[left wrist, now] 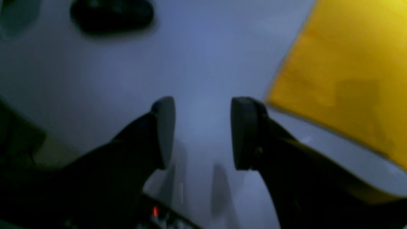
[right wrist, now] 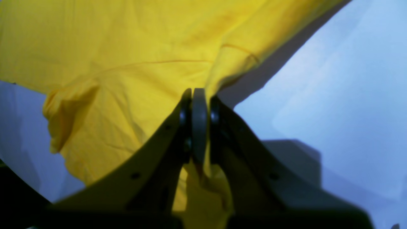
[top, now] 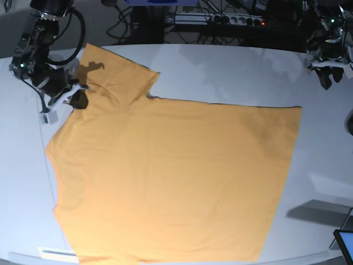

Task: Fold the T-shirt properly
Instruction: 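Move the left gripper to the shirt's other shoulder corner and grasp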

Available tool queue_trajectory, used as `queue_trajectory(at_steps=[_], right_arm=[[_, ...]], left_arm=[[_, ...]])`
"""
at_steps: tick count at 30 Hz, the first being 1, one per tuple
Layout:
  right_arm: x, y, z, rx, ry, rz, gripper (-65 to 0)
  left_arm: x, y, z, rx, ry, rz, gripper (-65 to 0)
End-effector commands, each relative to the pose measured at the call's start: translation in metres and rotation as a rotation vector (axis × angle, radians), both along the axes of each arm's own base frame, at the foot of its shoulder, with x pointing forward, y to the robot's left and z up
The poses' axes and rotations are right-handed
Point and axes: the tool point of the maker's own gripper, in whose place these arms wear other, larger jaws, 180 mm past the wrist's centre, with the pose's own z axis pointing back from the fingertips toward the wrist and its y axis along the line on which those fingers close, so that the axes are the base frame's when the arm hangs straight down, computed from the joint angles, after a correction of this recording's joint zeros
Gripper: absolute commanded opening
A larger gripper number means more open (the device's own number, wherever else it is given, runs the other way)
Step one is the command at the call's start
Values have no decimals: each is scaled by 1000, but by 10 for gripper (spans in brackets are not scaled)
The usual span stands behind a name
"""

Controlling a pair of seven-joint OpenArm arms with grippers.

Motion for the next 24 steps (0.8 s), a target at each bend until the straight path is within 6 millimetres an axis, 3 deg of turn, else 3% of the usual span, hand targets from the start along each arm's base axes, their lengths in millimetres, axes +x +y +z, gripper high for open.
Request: queue_trajectory(at_steps=[1,7,14,21,24], right_arm=[[-4,-3,-1,-24,15,12,-647],[-5,-4,-2,-27,18,14,-647],[-5,-4,-2,-27,18,14,-647],[-5,-4,-2,-28,19,14,-647],[-5,-4,-2,-28,19,14,-647]], left_arm=[[10,11,18,45,-46,-11,-363],[14,27,8,31,-29,3,-363],[33,4,-5,-41,4,-142,-363],[47,-8,-5,-63,-6,-202,-361],[46,-6,-22,-117,40,-186,-361]])
